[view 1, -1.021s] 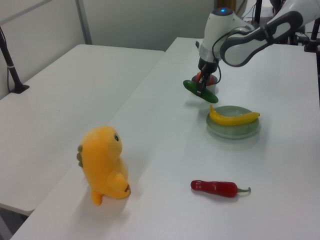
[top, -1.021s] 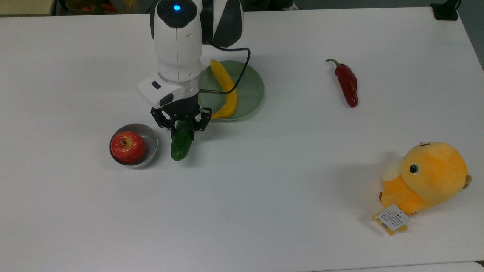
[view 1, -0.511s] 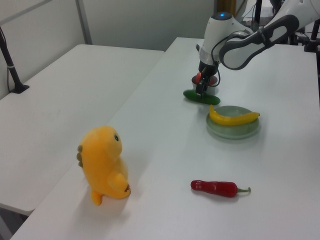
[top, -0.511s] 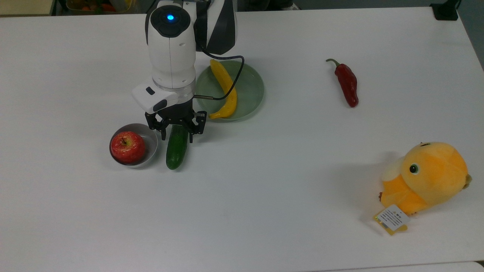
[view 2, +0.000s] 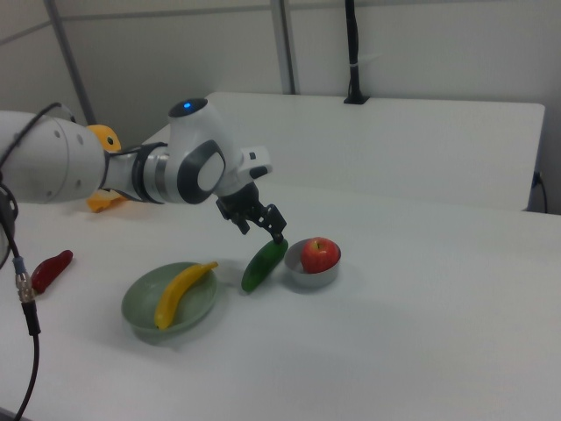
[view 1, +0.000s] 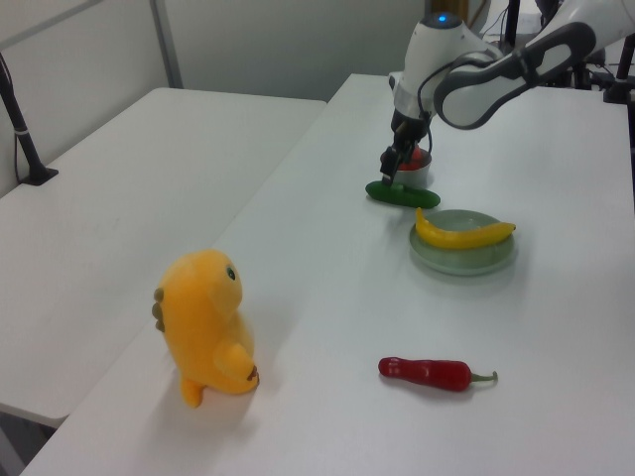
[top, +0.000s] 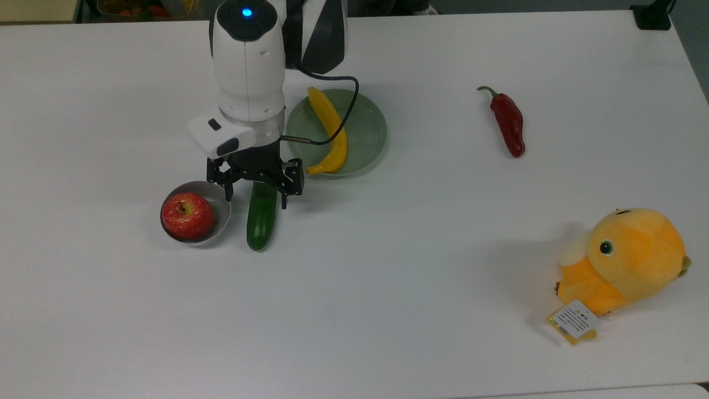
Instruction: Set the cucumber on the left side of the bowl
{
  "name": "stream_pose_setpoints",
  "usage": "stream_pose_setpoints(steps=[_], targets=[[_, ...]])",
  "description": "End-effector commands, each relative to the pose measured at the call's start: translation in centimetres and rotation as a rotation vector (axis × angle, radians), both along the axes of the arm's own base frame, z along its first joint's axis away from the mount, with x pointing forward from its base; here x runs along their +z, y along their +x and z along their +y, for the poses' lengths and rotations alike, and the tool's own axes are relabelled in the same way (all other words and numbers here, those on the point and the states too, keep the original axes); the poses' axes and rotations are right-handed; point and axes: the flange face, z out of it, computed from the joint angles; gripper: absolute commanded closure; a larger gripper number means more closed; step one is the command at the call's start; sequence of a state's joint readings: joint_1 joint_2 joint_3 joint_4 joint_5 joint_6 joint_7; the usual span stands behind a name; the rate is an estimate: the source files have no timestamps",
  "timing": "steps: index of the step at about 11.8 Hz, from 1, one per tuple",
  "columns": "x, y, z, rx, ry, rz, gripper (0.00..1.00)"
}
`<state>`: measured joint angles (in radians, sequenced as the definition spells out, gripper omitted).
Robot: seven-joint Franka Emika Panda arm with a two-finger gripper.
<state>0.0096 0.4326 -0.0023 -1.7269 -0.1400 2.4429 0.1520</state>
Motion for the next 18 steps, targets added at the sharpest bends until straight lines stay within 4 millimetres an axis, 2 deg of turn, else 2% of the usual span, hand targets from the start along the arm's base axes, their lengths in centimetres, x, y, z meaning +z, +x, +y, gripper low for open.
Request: stream_pose_setpoints(steps=[1, 5, 6, 8, 10, 11, 18], targets=[[5.9, -2.7, 0.7, -0.065, 0.007, 0.084, 0.0], [14.6, -8.2, 1.7, -0.115, 0.114, 0.206, 0.0], [16.2, -9.1, 2.6, -0.106, 0.136, 0.201, 0.0], [18.0, -11.4, 3.7, -0.077, 0.134, 0.223, 0.0], [17.4, -12.5, 4.6, -0.056, 0.131, 0.233, 0.0], [17.9, -12.9, 4.8, -0.048, 0.125, 0.227, 0.0], [17.5, -12.8, 5.1, -0.045, 0.118, 0.233, 0.0]])
